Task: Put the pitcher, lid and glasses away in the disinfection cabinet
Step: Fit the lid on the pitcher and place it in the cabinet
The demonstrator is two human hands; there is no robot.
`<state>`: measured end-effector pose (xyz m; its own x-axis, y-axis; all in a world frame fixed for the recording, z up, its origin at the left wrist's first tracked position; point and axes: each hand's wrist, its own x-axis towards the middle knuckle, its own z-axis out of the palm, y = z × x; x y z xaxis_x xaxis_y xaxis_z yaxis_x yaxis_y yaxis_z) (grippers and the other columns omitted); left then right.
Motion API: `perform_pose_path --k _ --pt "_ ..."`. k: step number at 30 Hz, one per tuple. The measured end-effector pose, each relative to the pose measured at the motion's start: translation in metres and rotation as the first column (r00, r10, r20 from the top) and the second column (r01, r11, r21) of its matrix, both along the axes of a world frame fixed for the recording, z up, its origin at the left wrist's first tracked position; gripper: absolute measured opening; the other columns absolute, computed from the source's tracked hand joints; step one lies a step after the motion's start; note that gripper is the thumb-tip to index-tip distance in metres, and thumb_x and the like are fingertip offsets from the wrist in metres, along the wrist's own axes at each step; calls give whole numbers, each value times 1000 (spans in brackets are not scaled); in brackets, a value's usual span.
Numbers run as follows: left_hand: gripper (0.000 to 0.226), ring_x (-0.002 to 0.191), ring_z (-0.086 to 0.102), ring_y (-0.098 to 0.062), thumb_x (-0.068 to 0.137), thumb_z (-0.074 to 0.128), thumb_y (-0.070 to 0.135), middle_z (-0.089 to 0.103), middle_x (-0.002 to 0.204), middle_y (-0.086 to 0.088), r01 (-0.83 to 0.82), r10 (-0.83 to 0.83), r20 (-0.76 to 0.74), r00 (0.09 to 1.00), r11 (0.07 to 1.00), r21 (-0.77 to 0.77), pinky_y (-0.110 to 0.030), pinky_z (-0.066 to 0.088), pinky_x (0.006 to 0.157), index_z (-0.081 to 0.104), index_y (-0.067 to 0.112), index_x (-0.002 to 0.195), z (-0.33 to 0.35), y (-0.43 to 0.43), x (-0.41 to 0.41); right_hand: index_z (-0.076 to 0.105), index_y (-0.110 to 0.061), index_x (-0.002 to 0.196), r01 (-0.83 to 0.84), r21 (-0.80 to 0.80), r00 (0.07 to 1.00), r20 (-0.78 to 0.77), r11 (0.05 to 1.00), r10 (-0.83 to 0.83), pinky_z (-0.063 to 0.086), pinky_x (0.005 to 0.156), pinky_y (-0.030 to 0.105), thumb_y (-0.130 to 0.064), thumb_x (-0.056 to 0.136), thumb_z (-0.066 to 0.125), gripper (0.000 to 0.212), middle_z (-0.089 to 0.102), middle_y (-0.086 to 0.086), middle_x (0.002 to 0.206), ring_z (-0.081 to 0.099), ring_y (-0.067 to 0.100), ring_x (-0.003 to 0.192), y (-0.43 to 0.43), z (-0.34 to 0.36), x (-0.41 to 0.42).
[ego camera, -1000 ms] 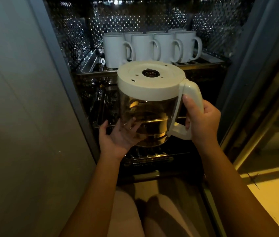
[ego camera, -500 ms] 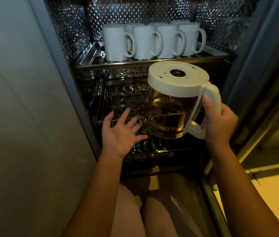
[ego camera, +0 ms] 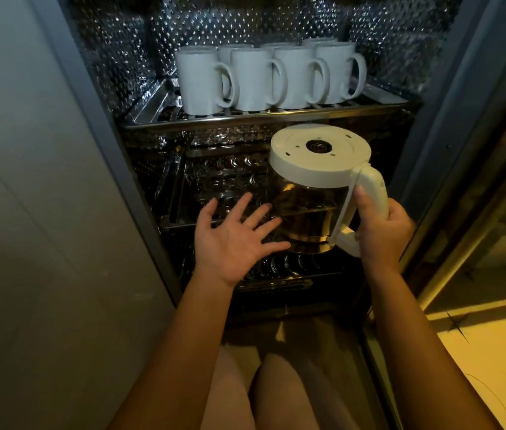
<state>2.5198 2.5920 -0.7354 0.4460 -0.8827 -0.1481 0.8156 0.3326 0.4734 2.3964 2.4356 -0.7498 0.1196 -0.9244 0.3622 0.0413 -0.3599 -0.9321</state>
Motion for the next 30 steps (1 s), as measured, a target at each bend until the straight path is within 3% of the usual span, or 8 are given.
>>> perform_pose_path --k 8,15,30 --pt "67 135 26 -42 89 34 54 31 149 -18 -31 31 -13 999 999 12 -71 30 82 34 14 143 1 -15 -2 53 -27 73 -1 1 1000 -2 1000 1 54 61 32 -44 80 65 22 55 -9 71 57 5 65 -8 0 9" --pt "66 130 33 -45 89 35 54 36 145 -18 -37 37 -26 999 999 -15 -70 30 86 36 14 142 5 -30 3 57 -18 77 45 -8 999 7 999 -45 43 52 8 -41 80 67 25 54 -13 69 55 -1 63 -17 1 26" --pt "66 120 46 -44 87 34 54 50 134 -22 21 -24 -46 999 997 -80 -69 30 87 38 12 139 4 -65 10 57 -17 77 84 -2 995 -50 996 -84 40 55 12 -46 80 66 30 51 -14 67 53 -2 62 -47 11 66"
